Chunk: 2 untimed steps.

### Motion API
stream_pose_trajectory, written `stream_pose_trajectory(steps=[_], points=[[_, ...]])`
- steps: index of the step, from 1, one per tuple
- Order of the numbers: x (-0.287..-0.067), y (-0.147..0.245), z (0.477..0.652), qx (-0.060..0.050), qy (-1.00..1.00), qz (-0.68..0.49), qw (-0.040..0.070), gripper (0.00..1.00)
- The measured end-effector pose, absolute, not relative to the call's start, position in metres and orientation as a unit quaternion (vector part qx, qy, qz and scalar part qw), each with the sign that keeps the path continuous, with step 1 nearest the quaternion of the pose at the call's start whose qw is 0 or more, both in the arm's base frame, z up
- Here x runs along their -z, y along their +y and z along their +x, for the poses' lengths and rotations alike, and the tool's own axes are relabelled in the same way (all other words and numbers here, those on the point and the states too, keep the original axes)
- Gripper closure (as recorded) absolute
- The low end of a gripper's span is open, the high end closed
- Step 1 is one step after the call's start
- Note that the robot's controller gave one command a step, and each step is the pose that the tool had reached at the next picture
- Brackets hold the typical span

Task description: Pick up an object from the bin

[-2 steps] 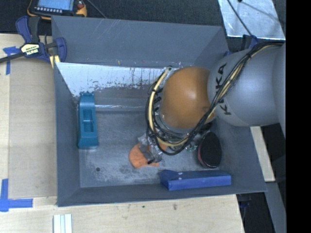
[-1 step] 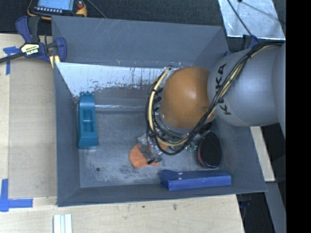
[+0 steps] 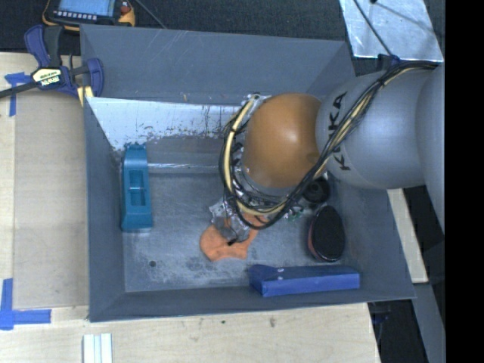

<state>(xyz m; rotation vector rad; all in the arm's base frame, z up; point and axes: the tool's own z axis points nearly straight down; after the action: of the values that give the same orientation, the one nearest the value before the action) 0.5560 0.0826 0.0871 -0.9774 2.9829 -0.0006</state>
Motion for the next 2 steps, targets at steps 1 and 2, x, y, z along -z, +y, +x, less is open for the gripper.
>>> stream_pose_trajectory(steps=[1,2], points=[[-0.0703,0.1417,0.5497,-0.001,0.922,-0.386,0.001,0.00],[-0.0712,0.1415,0.5504,-0.001,0.923,-0.385,0.002,1.00]])
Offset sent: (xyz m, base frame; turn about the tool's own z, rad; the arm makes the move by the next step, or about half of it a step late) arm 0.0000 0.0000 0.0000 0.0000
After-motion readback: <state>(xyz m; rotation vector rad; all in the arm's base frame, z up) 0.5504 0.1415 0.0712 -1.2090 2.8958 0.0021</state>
